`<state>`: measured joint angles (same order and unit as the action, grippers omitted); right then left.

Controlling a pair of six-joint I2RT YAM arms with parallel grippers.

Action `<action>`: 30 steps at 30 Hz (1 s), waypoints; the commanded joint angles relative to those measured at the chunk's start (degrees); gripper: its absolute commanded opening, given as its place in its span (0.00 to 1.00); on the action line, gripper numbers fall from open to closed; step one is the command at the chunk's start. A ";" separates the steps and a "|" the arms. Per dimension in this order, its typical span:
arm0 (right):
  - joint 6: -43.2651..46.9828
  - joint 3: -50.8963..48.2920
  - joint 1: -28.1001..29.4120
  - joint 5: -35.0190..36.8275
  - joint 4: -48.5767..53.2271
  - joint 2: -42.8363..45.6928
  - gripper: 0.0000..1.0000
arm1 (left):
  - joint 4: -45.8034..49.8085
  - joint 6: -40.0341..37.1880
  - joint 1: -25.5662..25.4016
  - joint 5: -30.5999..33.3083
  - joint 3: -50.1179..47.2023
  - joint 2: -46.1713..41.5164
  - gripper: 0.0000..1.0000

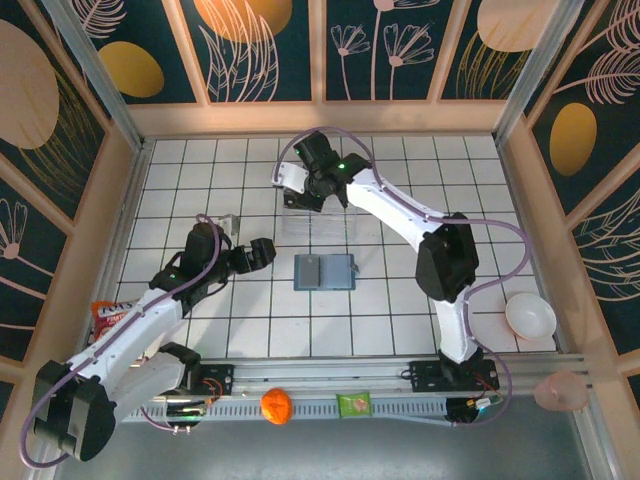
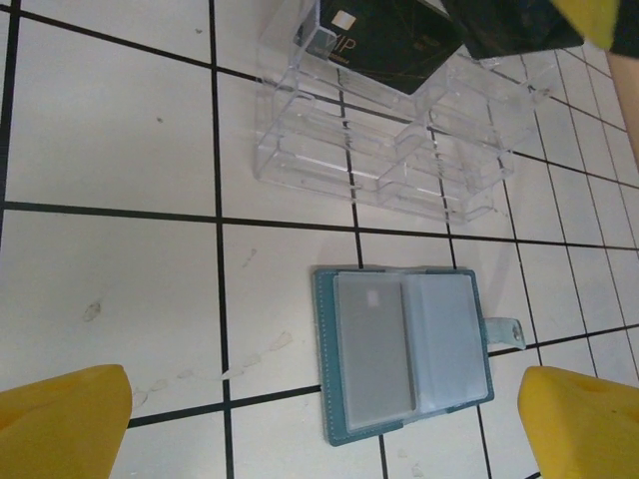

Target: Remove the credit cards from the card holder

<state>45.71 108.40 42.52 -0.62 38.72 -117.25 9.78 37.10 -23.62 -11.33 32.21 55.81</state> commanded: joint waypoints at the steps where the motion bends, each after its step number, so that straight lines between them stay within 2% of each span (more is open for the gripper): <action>1: 3.96 1.86 0.75 2.96 1.25 -0.95 0.00 | 1.67 -0.09 0.50 0.87 1.04 0.91 0.99; 6: 6.29 -1.41 2.14 5.42 -2.30 0.03 0.00 | 1.21 0.34 0.69 1.05 1.12 1.83 0.99; 18: 6.36 -2.16 2.21 8.34 -4.63 -1.58 0.00 | 1.52 0.58 0.76 1.40 0.67 1.58 0.99; 30: 6.63 -2.84 2.49 7.89 -5.61 -2.80 0.00 | 1.47 0.56 0.85 1.38 0.15 0.92 0.99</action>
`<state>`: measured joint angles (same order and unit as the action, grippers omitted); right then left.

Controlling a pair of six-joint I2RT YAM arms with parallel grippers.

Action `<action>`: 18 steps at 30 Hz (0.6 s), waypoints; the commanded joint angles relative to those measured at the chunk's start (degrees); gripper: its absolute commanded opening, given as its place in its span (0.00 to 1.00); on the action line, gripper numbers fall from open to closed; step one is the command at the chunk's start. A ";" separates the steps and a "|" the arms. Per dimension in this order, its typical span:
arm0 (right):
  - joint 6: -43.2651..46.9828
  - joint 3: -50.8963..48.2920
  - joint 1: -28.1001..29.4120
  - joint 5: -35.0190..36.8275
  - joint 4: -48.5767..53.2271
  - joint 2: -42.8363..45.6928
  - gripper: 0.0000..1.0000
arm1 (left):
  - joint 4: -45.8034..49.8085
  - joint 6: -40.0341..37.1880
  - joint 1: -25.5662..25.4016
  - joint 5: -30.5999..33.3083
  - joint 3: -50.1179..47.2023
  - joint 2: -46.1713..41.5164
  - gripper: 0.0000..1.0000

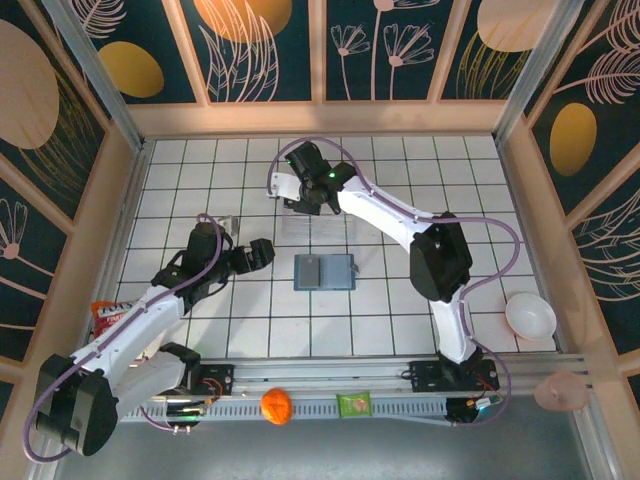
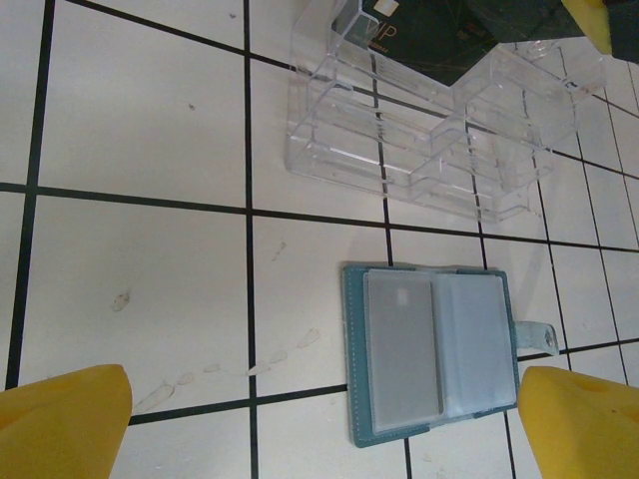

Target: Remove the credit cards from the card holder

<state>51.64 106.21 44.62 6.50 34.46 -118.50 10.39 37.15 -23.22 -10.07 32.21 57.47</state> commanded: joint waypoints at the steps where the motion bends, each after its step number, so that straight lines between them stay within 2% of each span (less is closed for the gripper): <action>1: 0.73 -0.90 0.43 0.98 -1.41 -1.81 0.00 | 0.87 0.49 0.41 0.09 0.13 -0.78 0.99; 18: 0.79 -2.76 1.29 0.98 -2.90 -3.63 0.00 | -0.11 0.73 0.46 -0.22 -0.39 -0.48 0.99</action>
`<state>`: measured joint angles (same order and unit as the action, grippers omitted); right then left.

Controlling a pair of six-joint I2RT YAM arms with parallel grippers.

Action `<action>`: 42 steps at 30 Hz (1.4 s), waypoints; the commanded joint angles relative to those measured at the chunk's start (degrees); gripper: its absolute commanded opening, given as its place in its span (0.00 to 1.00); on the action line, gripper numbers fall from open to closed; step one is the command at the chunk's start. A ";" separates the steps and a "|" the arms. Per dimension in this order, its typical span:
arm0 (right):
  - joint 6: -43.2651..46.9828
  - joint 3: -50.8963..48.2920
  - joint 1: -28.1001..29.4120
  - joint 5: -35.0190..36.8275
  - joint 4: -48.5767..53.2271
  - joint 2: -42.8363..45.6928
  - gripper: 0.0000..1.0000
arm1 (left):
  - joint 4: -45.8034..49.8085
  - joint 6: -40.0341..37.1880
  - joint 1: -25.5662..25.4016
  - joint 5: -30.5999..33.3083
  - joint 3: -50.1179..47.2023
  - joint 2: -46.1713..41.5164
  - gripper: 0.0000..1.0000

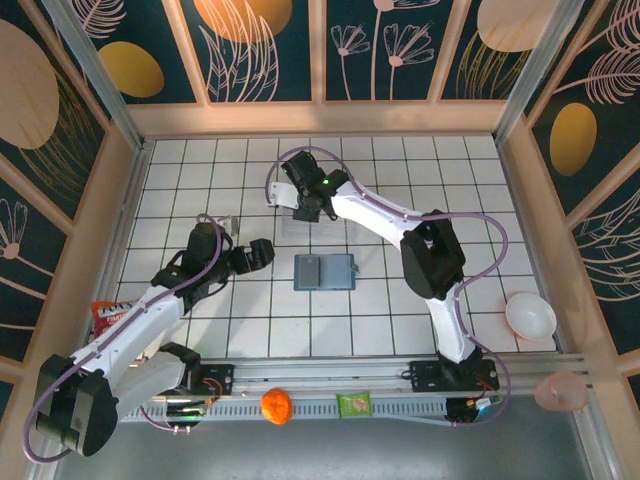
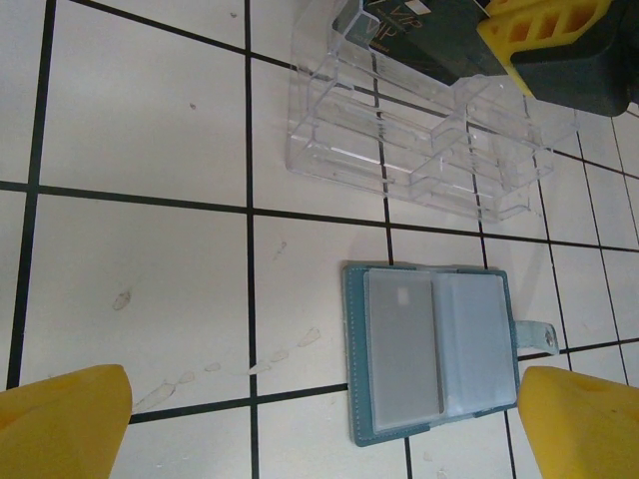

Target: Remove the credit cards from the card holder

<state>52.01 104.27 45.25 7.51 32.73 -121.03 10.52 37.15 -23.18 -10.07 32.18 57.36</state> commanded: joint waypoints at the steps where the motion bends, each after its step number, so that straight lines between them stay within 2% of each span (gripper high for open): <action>1: 0.45 -1.04 0.71 0.13 -1.58 -1.14 0.00 | -0.33 0.75 0.42 -0.35 -0.43 -0.50 0.99; 6: 0.53 -2.71 0.89 2.82 -5.92 -0.84 0.01 | -0.59 0.83 0.39 -0.91 -0.49 -0.67 0.99; 12: 0.11 -3.71 0.84 6.42 -12.85 0.28 0.20 | -1.02 1.17 0.40 -1.48 -0.82 -1.20 0.99; 17: -0.30 -5.07 0.85 9.53 -19.03 1.28 0.28 | -1.08 1.53 0.43 -1.78 -1.07 -1.46 0.99; 21: -4.61 -4.33 0.41 8.79 -22.48 3.40 0.30 | -1.21 1.70 0.40 -1.54 -1.02 -2.20 0.99; 26: -12.94 -3.17 -0.17 7.52 -24.94 6.13 0.32 | -2.16 2.12 0.42 -0.87 -1.20 -2.89 0.99; 30: -23.98 -4.52 -0.35 7.19 -26.14 8.80 0.32 | -3.72 2.74 0.37 -0.68 -1.86 -3.05 0.99; 33: -35.08 -9.24 -0.10 5.07 -25.87 12.94 0.34 | -4.55 3.27 0.40 1.04 -2.26 -3.00 0.99; 38: -52.14 -22.86 0.36 1.68 -24.79 22.43 0.36 | -5.95 3.80 0.42 5.21 -2.93 -3.78 0.99; 42: -60.29 -33.07 0.60 -3.07 -22.18 27.30 0.36 | -8.66 5.20 0.39 7.06 -5.63 -4.21 0.99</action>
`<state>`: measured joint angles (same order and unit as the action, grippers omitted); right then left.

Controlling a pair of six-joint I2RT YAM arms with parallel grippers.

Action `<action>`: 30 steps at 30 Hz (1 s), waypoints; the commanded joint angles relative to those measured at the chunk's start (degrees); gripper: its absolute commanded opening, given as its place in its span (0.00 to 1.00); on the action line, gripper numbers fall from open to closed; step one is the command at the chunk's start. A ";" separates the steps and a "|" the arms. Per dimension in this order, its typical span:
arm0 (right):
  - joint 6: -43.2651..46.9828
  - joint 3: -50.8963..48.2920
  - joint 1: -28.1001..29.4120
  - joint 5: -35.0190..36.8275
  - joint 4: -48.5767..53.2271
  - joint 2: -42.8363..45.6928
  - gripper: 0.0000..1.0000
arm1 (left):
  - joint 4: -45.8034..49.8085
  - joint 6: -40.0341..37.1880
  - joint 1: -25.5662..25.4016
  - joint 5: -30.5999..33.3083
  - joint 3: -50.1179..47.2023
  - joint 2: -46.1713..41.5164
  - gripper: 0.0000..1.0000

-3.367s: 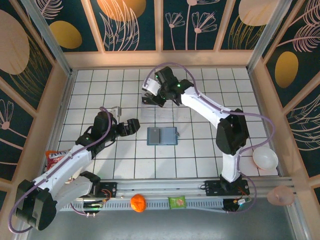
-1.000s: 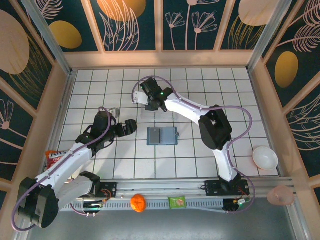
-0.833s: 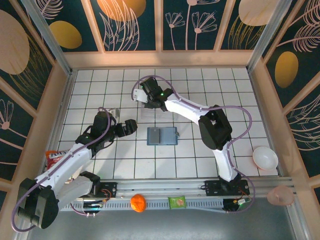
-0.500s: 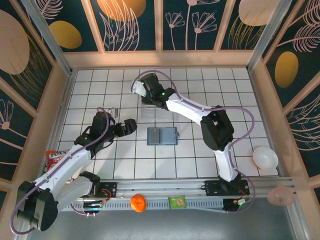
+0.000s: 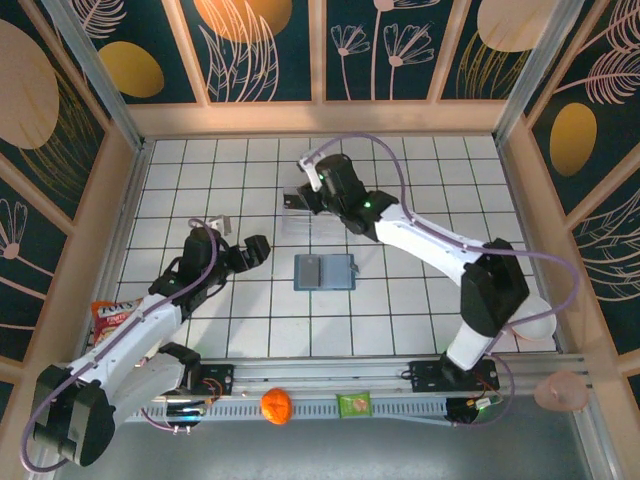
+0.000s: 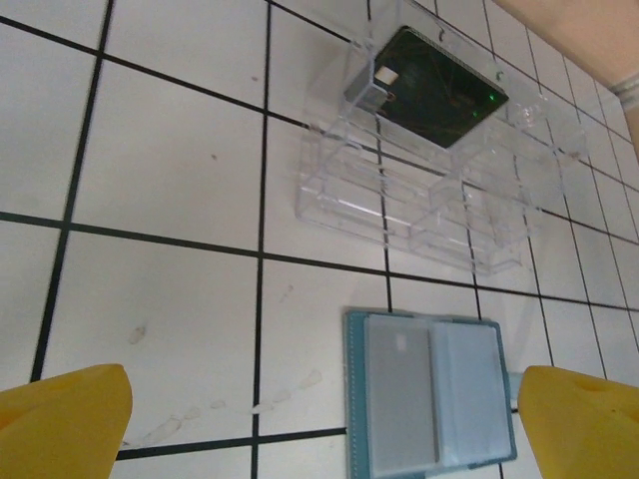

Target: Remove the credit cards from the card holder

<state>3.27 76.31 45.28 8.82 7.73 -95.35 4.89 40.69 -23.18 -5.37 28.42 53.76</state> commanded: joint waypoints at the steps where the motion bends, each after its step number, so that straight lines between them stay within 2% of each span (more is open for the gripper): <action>1: -12.31 -6.86 0.92 -5.65 3.85 2.00 0.36 | -3.74 2.01 0.41 2.11 -2.50 -0.43 0.99; 7: -13.35 -12.36 6.58 -7.20 6.69 -1.18 0.36 | -6.51 3.05 0.41 1.05 -5.51 0.91 0.99; 12: -12.67 -11.63 10.95 -3.50 7.46 -7.06 0.35 | -6.67 2.82 0.42 1.45 -6.95 -0.20 0.99; 21: -11.53 -9.46 14.63 2.82 9.58 -13.37 0.35 | -6.82 2.47 0.42 0.97 -7.59 0.12 0.99; 26: -11.73 -9.96 15.59 2.61 10.22 -14.95 0.36 | -7.41 2.46 0.42 0.54 -7.72 0.56 0.99; 30: -12.27 -11.23 15.30 1.94 10.12 -15.68 0.29 | -8.00 1.64 0.40 -1.30 -7.70 1.07 0.99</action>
<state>-8.03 65.73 60.49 10.28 15.40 -108.57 -1.10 42.72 -23.18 -4.89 21.26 54.39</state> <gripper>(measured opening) 0.309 0.988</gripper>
